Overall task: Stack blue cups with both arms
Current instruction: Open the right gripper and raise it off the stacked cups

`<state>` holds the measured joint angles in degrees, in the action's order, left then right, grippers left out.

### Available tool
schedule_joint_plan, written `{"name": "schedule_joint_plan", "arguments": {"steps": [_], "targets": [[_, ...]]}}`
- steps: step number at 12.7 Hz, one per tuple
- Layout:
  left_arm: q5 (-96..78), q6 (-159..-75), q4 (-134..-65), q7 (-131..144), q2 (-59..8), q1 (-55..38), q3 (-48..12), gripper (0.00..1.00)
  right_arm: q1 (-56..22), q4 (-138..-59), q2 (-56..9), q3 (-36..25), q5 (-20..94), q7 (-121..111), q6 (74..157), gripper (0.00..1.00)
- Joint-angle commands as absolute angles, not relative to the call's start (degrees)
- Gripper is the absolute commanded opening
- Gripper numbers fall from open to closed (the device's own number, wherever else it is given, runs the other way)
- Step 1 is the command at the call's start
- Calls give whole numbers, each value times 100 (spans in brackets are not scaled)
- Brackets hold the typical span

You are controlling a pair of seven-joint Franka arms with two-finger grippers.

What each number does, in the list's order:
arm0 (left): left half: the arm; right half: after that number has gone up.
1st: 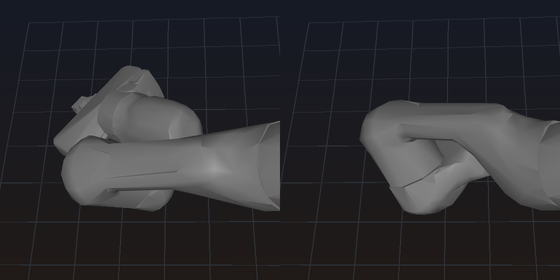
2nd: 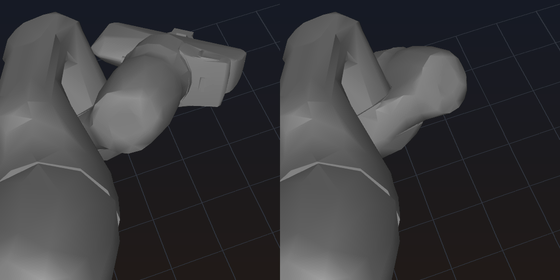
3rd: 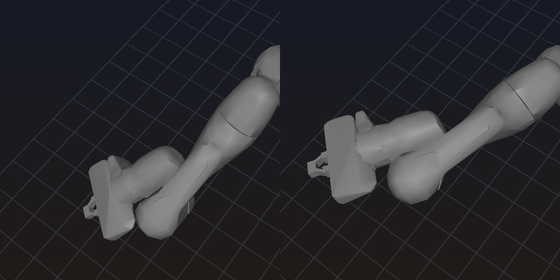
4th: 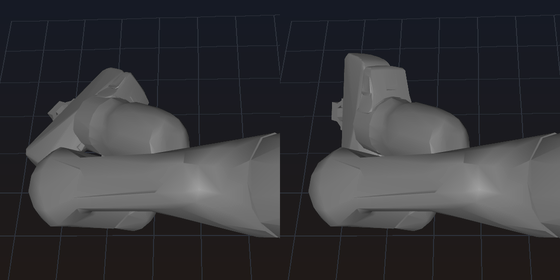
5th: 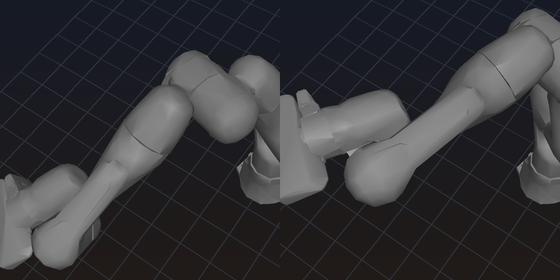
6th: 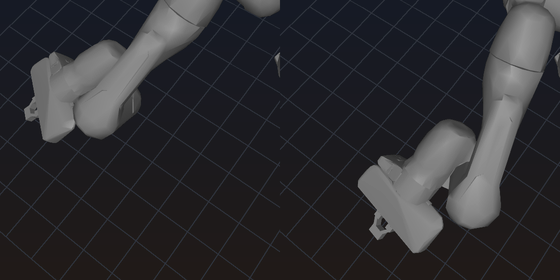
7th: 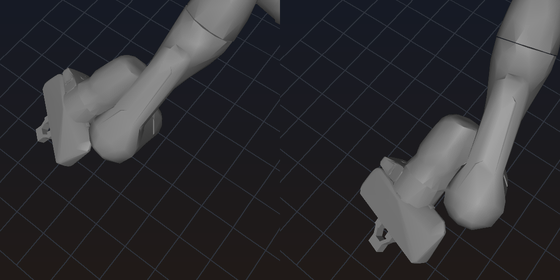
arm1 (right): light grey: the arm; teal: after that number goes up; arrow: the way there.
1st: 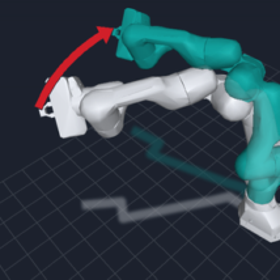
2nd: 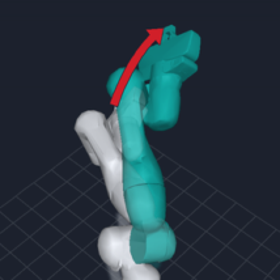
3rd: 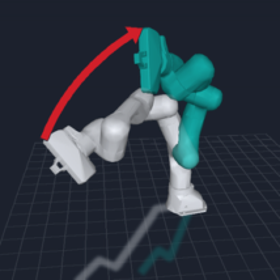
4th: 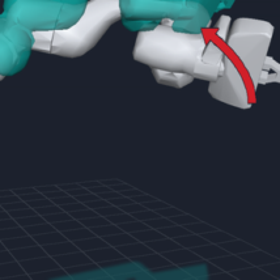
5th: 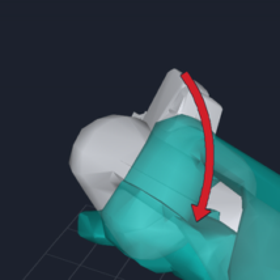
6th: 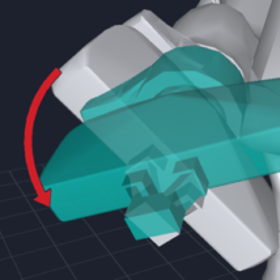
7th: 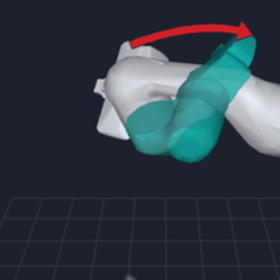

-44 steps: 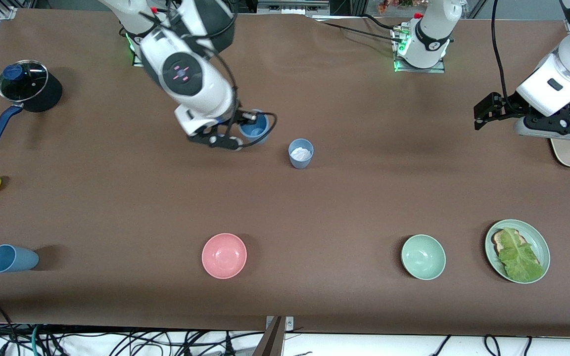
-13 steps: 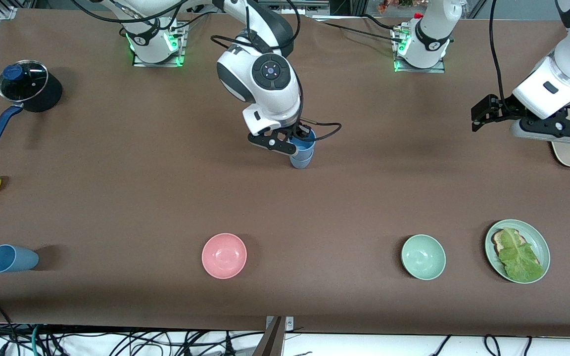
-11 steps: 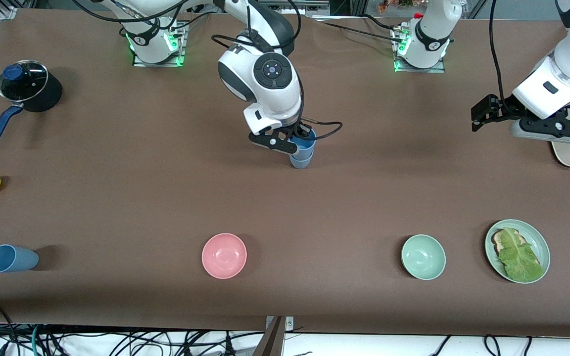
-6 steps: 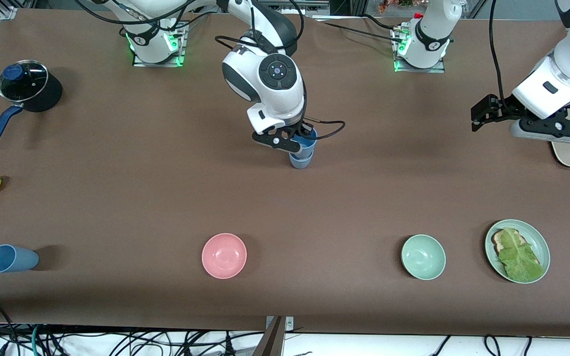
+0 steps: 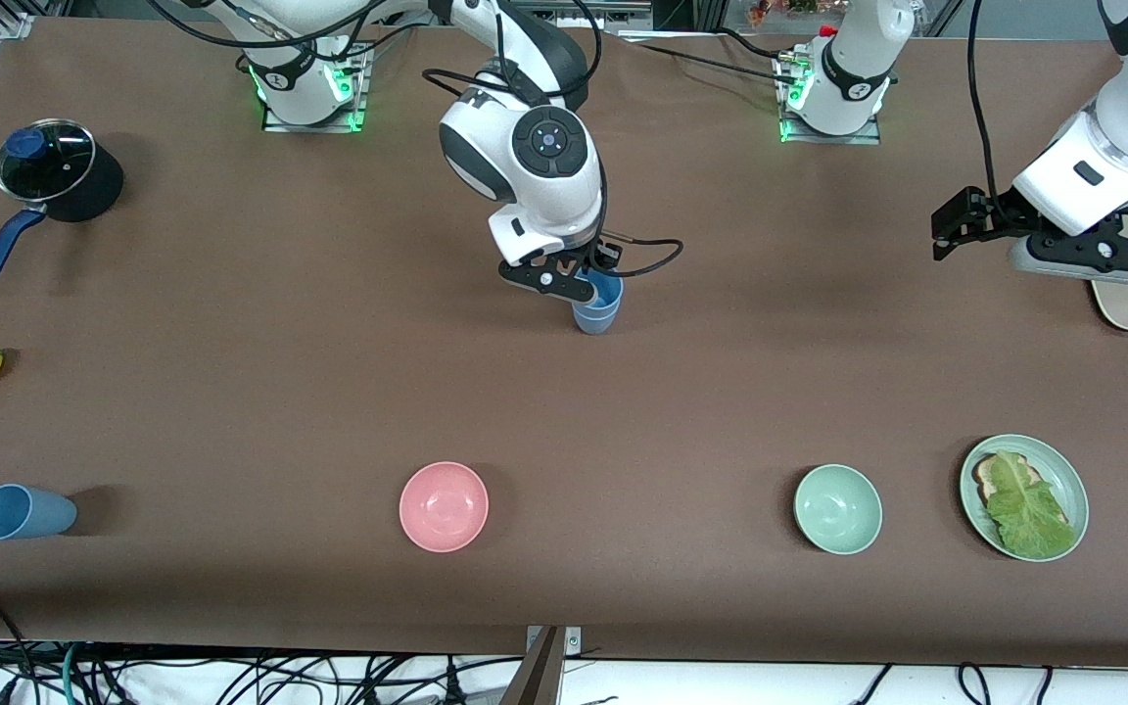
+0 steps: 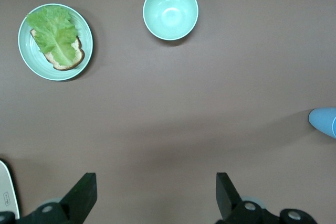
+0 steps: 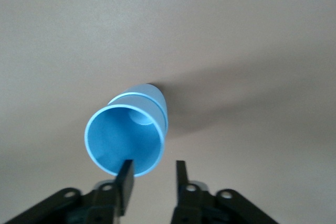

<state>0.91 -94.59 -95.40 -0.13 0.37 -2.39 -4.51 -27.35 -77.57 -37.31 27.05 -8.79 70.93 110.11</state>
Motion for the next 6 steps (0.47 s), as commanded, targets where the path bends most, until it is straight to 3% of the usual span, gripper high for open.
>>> {"name": "schedule_joint_plan", "arguments": {"steps": [1, 6], "targets": [[9, -9369, -9404, -79, 0, -272, -422, 100, -2734, -7349, -3771, 2716, -949, 7111, 10584, 64], [9, -9325, -9404, -88, -9, -255, -422, 100, -1971, -6548, -3543, 2742, -897, 6041, 9203, 100]]}}
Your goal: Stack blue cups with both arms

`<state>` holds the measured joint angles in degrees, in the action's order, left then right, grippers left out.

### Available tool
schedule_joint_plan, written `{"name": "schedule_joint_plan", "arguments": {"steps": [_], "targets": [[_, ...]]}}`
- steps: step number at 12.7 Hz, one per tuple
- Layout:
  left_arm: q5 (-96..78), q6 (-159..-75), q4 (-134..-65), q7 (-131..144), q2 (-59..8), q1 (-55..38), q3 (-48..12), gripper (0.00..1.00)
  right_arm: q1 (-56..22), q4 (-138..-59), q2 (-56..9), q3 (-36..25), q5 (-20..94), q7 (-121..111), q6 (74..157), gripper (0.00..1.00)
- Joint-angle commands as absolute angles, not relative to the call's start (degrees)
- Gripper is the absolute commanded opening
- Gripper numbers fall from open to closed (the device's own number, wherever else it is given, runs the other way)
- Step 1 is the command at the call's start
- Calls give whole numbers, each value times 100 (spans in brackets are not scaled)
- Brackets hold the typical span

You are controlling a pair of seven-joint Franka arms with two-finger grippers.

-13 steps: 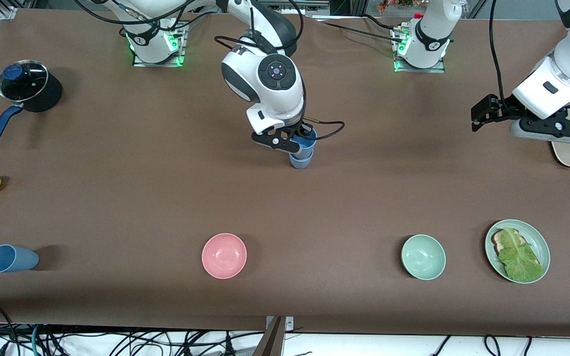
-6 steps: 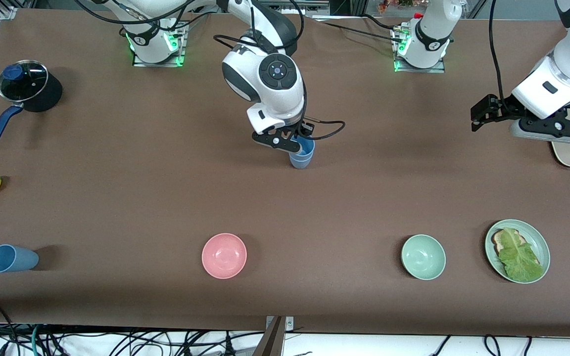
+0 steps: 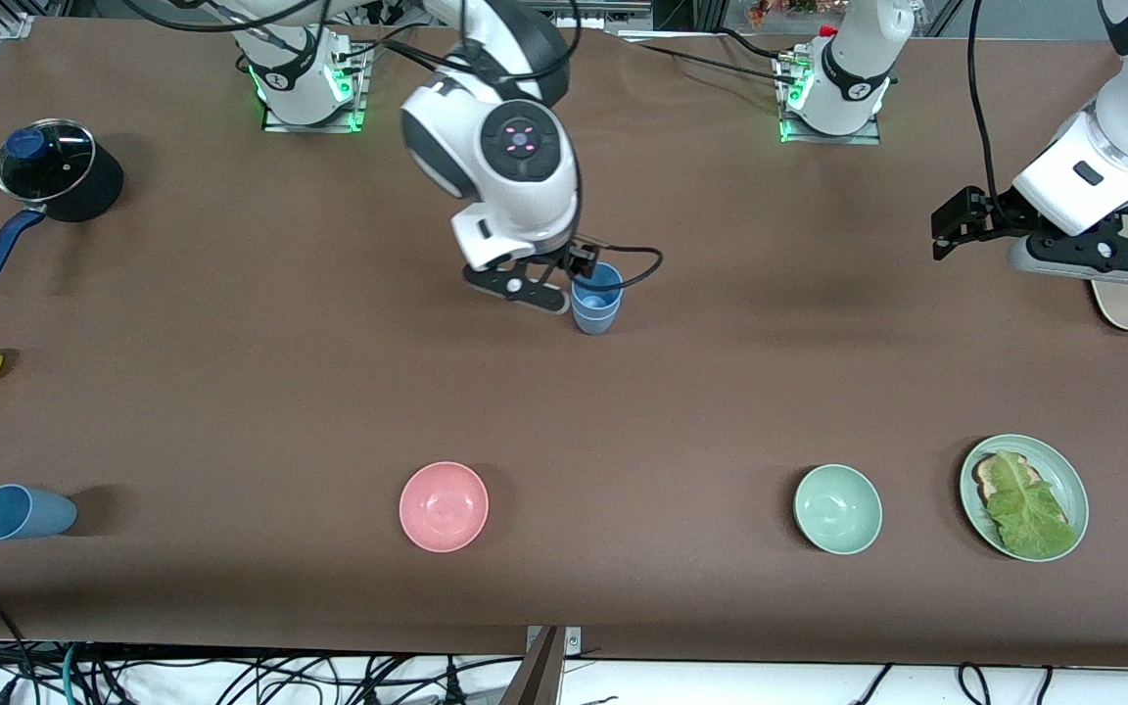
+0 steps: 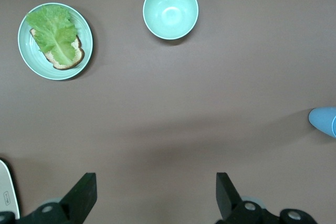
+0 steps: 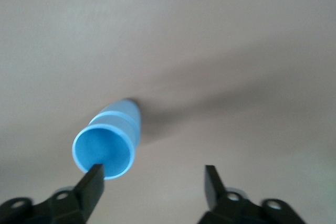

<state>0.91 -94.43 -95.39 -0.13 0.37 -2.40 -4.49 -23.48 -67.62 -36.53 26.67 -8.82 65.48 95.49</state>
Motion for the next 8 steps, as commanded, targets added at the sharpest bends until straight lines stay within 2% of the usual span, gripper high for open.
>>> {"name": "schedule_joint_plan", "arguments": {"steps": [1, 5, 6, 8], "targets": [[9, -9325, -9404, -88, 0, -264, -413, 100, -1743, -6548, -3464, 2742, -862, 5760, 9133, 100], [9, -9325, -9404, -97, -9, -264, -413, 100, -731, -6592, -2859, 2629, -704, 4997, 8675, 100], [9, -9325, -9404, -88, -9, -272, -422, 100, -721, -6766, -2517, 2132, -460, 4183, 8692, 100], [9, -9325, -9404, -79, -9, -272, -422, 100, -686, -7764, -1596, 1306, 356, 3090, 8763, 100]]}}
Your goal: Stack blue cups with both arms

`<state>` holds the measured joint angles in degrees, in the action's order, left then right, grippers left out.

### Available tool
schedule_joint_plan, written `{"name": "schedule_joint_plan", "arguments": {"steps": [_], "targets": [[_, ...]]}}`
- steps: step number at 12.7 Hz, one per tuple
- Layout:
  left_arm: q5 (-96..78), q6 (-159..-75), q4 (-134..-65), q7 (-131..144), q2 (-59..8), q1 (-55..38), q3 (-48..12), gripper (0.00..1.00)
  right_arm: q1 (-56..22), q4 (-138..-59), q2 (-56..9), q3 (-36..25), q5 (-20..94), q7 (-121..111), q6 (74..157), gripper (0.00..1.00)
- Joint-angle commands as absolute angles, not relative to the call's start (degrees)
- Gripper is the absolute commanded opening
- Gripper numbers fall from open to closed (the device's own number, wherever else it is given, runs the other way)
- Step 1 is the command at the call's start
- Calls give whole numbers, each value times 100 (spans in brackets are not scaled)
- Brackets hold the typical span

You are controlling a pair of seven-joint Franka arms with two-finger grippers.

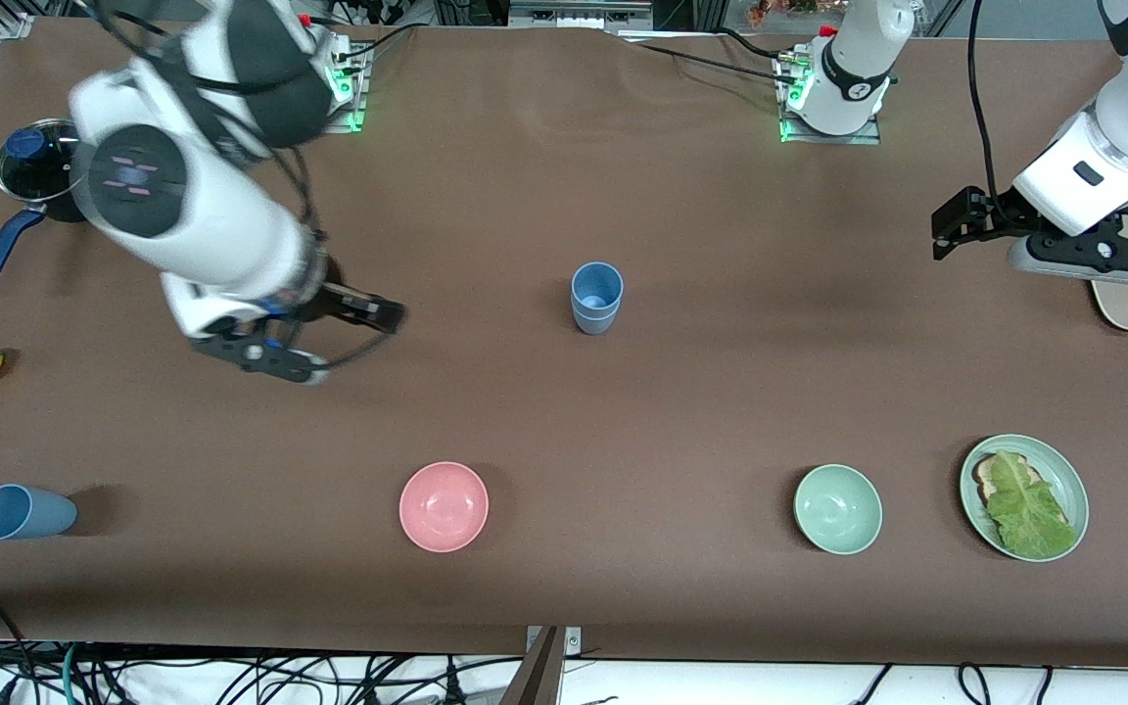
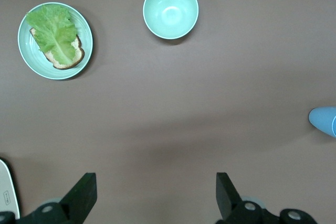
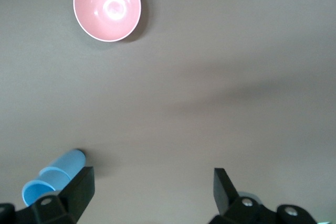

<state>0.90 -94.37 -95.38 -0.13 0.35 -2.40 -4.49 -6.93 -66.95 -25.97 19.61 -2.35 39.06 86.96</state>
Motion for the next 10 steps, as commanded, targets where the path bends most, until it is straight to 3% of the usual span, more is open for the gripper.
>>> {"name": "schedule_joint_plan", "arguments": {"steps": [1, 5, 10], "targets": [[9, -9325, -9404, -79, -9, -272, -422, 100, -694, -8231, -1130, 918, 595, 2633, 8771, 100], [9, -9325, -9404, -79, -9, -272, -422, 100, -337, -9315, 121, 281, 580, 1541, 8746, 100], [9, -9325, -9396, -79, -9, -272, -422, 100, 18, -9080, 88, 229, 536, 1002, 8360, 100]]}}
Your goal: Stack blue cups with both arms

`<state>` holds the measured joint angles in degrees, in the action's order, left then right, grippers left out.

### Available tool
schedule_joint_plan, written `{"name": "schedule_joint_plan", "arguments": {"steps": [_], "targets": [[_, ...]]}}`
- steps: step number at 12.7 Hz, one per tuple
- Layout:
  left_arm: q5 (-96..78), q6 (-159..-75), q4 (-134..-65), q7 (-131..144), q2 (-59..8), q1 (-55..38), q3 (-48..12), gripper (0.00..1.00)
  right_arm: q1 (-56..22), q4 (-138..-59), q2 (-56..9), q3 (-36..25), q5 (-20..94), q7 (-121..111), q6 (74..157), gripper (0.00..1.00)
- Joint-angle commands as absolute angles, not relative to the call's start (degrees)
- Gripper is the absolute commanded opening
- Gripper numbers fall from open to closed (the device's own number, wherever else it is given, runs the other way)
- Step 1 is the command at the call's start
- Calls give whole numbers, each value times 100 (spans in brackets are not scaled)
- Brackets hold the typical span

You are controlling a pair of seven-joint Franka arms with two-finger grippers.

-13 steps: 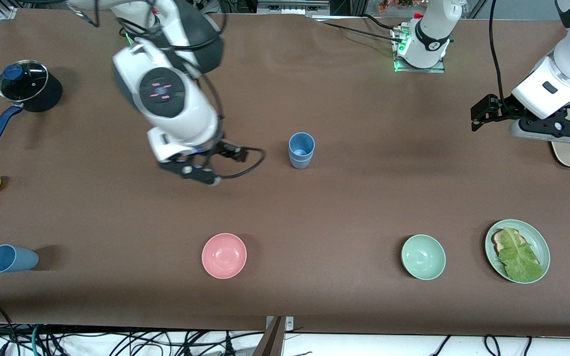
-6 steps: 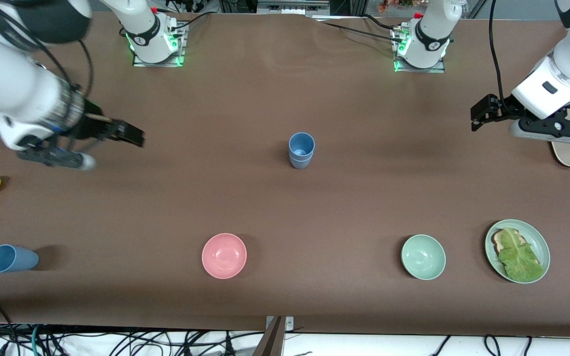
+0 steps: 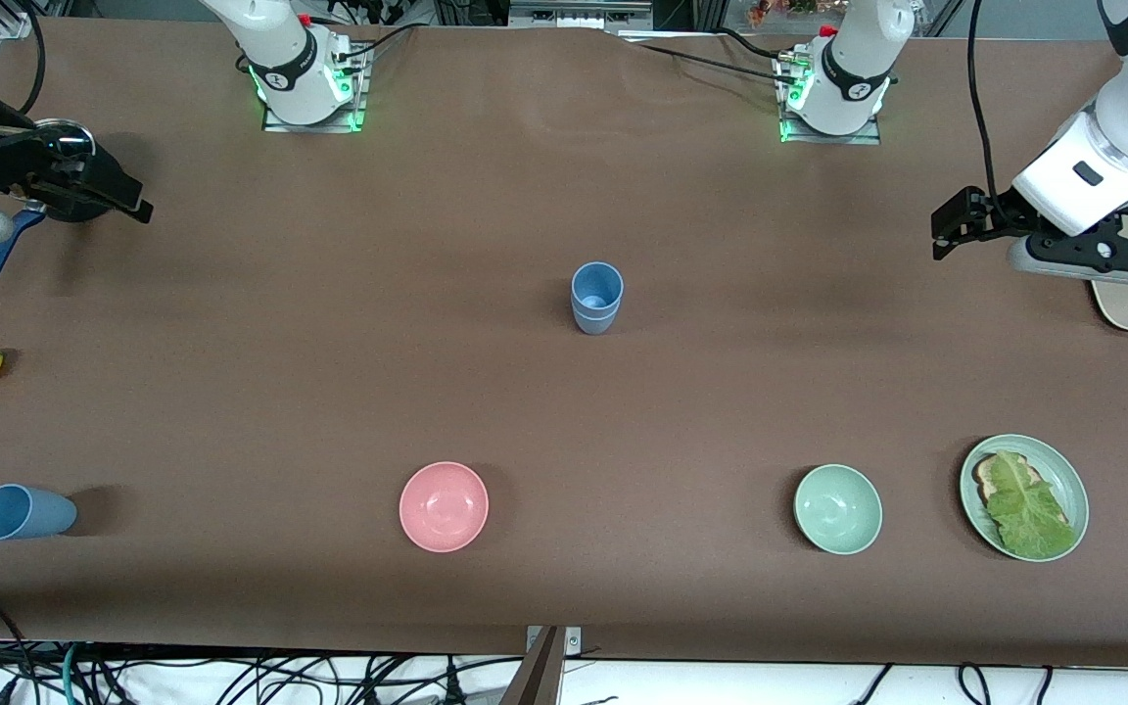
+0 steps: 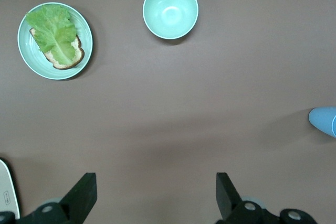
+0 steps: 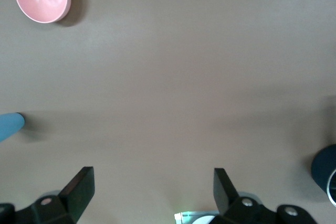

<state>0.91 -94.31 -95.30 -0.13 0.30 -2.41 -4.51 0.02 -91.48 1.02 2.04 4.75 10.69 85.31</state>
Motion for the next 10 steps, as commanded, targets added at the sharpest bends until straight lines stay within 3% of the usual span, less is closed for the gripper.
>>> {"name": "schedule_joint_plan", "arguments": {"steps": [1, 10], "targets": [[9, -9325, -9396, -79, -9, -272, -422, 100, 18, -8983, 53, 229, 519, 993, 8237, 100], [9, -9325, -9404, -79, -9, -272, -422, 100, 26, -8772, 53, -175, 35, 72, 7762, 100]]}}
